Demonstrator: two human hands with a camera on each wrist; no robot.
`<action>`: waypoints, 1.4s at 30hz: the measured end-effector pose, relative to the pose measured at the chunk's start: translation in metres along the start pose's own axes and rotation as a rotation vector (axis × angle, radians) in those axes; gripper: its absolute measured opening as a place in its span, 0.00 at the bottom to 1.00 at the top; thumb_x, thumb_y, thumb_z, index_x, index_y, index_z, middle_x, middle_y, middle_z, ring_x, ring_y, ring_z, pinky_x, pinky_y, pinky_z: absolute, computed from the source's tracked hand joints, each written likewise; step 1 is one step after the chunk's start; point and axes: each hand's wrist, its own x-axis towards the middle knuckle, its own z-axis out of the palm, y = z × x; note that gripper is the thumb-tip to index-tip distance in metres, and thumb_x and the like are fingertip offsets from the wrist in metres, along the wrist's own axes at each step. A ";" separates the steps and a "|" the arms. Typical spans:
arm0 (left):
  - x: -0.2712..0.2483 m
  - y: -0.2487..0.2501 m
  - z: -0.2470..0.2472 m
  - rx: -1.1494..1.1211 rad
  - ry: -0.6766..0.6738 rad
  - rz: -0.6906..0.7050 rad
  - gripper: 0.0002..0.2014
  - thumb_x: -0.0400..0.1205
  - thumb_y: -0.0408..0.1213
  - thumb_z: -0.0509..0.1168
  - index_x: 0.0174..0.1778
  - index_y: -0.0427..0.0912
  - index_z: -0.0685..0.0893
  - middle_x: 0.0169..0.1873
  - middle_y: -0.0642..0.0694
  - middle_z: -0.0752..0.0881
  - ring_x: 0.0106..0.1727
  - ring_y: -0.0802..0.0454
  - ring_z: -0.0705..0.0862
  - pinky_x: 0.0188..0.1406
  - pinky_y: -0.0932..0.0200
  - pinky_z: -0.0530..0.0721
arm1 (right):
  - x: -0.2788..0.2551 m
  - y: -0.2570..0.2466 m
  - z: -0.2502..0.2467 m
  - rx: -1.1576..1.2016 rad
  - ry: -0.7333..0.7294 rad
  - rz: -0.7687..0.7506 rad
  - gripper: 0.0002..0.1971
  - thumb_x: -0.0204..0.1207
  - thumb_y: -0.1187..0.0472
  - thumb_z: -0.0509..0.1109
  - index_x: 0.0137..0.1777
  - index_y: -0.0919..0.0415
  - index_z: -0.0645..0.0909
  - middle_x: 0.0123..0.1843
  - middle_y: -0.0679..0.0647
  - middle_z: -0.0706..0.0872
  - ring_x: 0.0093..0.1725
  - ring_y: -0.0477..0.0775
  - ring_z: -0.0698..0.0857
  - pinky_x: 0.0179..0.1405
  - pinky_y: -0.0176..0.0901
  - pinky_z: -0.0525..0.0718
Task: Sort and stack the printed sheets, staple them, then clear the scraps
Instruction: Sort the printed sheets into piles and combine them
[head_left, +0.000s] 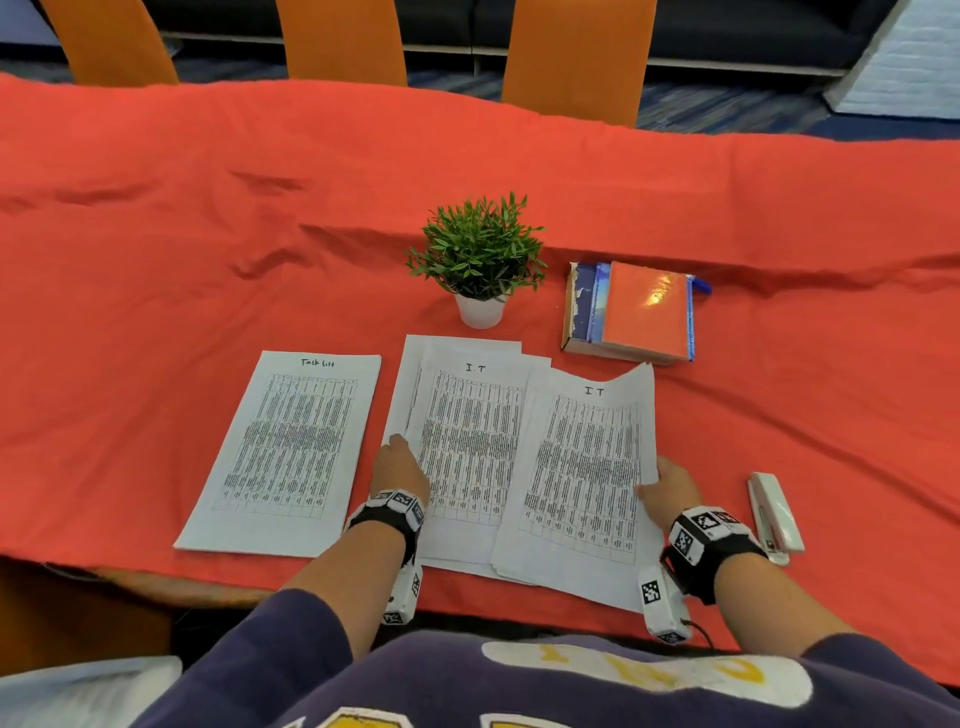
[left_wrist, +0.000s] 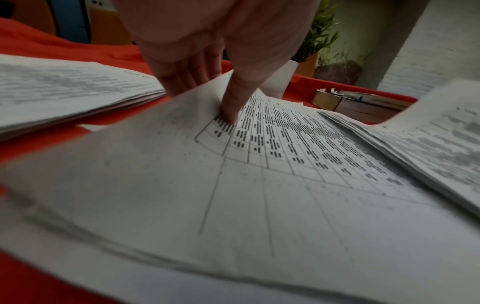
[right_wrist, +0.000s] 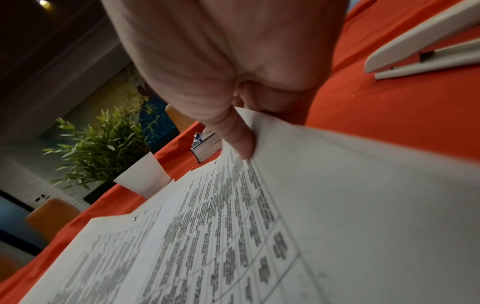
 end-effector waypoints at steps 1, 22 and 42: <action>-0.002 0.000 -0.002 -0.025 0.015 0.024 0.19 0.79 0.24 0.63 0.67 0.30 0.72 0.58 0.33 0.81 0.59 0.38 0.82 0.53 0.50 0.81 | -0.001 -0.001 -0.001 0.028 0.010 -0.006 0.15 0.76 0.74 0.66 0.63 0.68 0.80 0.56 0.66 0.87 0.50 0.61 0.85 0.55 0.52 0.84; -0.031 0.009 -0.045 -0.445 0.195 0.112 0.06 0.84 0.30 0.57 0.51 0.42 0.78 0.41 0.46 0.85 0.33 0.49 0.82 0.28 0.59 0.80 | -0.011 -0.005 -0.016 0.294 0.026 0.064 0.19 0.79 0.75 0.65 0.69 0.65 0.77 0.56 0.57 0.84 0.50 0.56 0.81 0.50 0.45 0.78; -0.046 0.036 -0.034 -0.767 -0.164 0.068 0.12 0.80 0.33 0.70 0.57 0.40 0.79 0.50 0.48 0.88 0.49 0.53 0.87 0.53 0.55 0.85 | -0.022 -0.033 -0.013 0.555 -0.110 0.103 0.22 0.78 0.75 0.65 0.72 0.69 0.73 0.68 0.70 0.80 0.56 0.61 0.81 0.60 0.51 0.78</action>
